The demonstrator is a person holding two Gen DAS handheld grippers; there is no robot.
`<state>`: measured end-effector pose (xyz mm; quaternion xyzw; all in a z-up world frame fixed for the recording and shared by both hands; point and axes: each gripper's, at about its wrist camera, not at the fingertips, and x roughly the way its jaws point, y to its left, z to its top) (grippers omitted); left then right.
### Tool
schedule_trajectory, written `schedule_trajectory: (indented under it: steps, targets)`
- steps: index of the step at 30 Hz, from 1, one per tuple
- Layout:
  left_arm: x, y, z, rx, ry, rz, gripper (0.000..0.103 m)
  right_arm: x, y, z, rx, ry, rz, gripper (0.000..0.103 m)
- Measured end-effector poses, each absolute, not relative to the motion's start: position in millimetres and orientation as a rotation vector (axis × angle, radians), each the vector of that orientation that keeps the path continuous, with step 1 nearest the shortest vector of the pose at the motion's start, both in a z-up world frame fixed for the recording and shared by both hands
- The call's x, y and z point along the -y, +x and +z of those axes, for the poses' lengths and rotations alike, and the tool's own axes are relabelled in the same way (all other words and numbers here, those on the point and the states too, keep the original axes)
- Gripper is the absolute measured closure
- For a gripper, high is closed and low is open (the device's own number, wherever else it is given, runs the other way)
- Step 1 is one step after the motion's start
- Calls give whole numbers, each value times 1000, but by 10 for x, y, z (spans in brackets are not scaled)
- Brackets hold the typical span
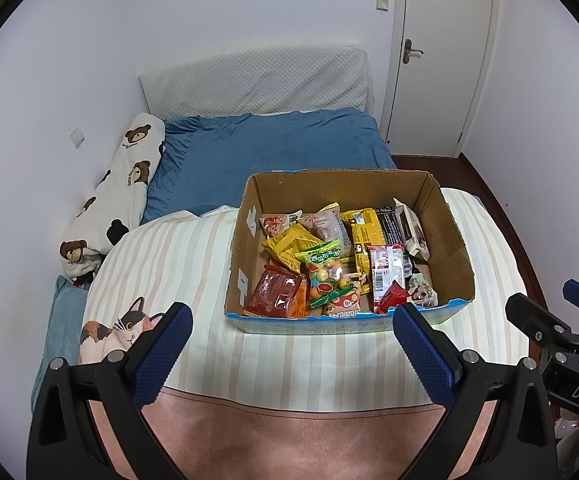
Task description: Organize snacks
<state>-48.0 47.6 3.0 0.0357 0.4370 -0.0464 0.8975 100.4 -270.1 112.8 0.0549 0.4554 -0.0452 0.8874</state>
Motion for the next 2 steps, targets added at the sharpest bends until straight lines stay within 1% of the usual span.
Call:
schedule_trajectory:
  steps: [2]
  targets:
    - [-476,-479,30,-907,73,-95,0,2702,998,1132,-945,115,-96,0]
